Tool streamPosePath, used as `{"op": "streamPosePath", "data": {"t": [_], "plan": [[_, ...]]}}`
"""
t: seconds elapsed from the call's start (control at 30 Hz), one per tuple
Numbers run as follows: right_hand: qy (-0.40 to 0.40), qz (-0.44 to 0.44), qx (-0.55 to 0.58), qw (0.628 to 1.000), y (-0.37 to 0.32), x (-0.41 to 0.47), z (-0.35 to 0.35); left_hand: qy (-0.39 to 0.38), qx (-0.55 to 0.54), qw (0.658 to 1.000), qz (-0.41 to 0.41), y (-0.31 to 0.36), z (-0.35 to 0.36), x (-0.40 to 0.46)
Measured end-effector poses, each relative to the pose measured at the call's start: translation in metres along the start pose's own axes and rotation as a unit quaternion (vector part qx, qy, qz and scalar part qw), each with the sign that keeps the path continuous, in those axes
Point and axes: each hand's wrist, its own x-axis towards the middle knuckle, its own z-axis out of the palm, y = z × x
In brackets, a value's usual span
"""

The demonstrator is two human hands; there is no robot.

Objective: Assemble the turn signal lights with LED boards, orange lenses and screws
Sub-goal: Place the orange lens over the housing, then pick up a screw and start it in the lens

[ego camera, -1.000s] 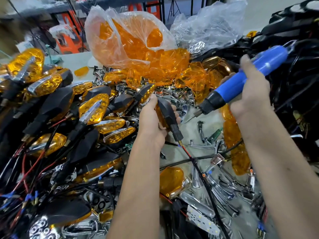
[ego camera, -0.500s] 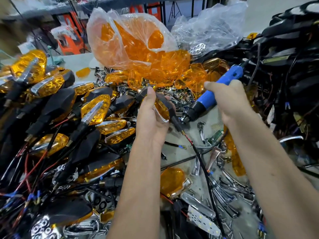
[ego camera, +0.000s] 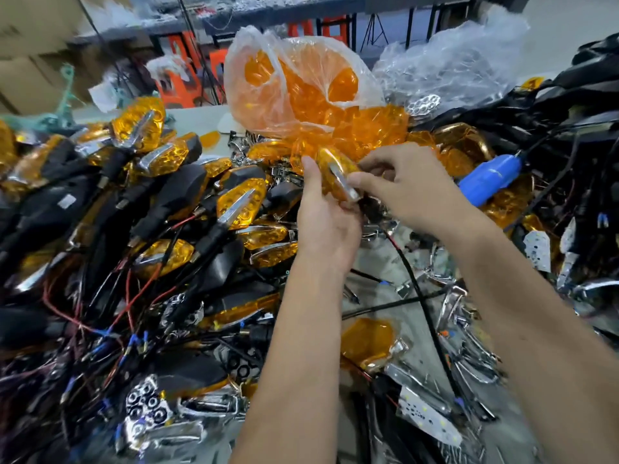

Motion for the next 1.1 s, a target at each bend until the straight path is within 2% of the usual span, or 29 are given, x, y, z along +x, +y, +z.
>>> {"op": "streamPosePath", "data": {"t": [0.1,0.17,0.2,0.23,0.3,0.37,0.4,0.43,0.5,0.53,0.57,0.6,0.63,0.7,0.83,0.93,1.03,1.1], "plan": [[0.022,0.017,0.061,0.998,-0.014,0.019,-0.005,-0.025,0.105,0.994,0.011,0.002,0.007,-0.007],[0.063,0.041,0.175,0.982,-0.028,0.030,-0.003,-0.021,0.199,0.978,0.053,0.016,0.009,-0.009],[0.080,0.058,0.259,0.961,-0.036,0.036,-0.003,-0.009,0.245,0.966,0.080,0.026,0.008,-0.011],[0.086,0.077,0.357,0.927,-0.046,0.042,0.000,0.011,0.289,0.951,0.113,0.042,0.005,-0.013],[0.081,0.121,0.545,0.826,-0.067,0.054,0.010,0.054,0.374,0.907,0.183,0.079,-0.005,-0.022],[0.060,0.159,0.645,0.745,-0.087,0.066,0.024,0.078,0.451,0.858,0.233,0.119,-0.015,-0.037],[0.045,0.171,0.661,0.729,-0.097,0.071,0.035,0.097,0.495,0.826,0.252,0.139,-0.019,-0.046],[0.030,0.178,0.659,0.730,-0.106,0.075,0.046,0.123,0.548,0.784,0.263,0.156,-0.025,-0.052],[0.001,0.185,0.613,0.768,-0.124,0.076,0.070,0.202,0.666,0.669,0.262,0.185,-0.043,-0.062],[-0.005,0.186,0.560,0.807,-0.129,0.076,0.081,0.243,0.709,0.613,0.252,0.194,-0.053,-0.068],[-0.004,0.178,0.485,0.856,-0.133,0.076,0.092,0.277,0.730,0.575,0.245,0.200,-0.063,-0.074],[-0.003,0.157,0.397,0.904,-0.134,0.076,0.102,0.299,0.737,0.555,0.243,0.203,-0.073,-0.080],[-0.004,0.121,0.309,0.944,-0.135,0.075,0.110,0.315,0.737,0.544,0.246,0.204,-0.081,-0.084],[-0.032,0.040,0.189,0.981,-0.136,0.072,0.119,0.337,0.731,0.541,0.243,0.201,-0.092,-0.088],[-0.057,-0.017,0.064,0.996,-0.132,0.069,0.127,0.370,0.710,0.557,0.220,0.199,-0.096,-0.081],[-0.057,-0.030,0.084,0.994,-0.125,0.067,0.121,0.408,0.694,0.553,0.213,0.194,-0.090,-0.075],[0.002,-0.022,0.140,0.990,-0.104,0.063,0.101,0.435,0.669,0.512,0.318,0.177,-0.067,-0.077],[0.045,-0.010,0.122,0.991,-0.079,0.058,0.086,0.388,0.626,0.522,0.430,0.155,-0.044,-0.077]]}}
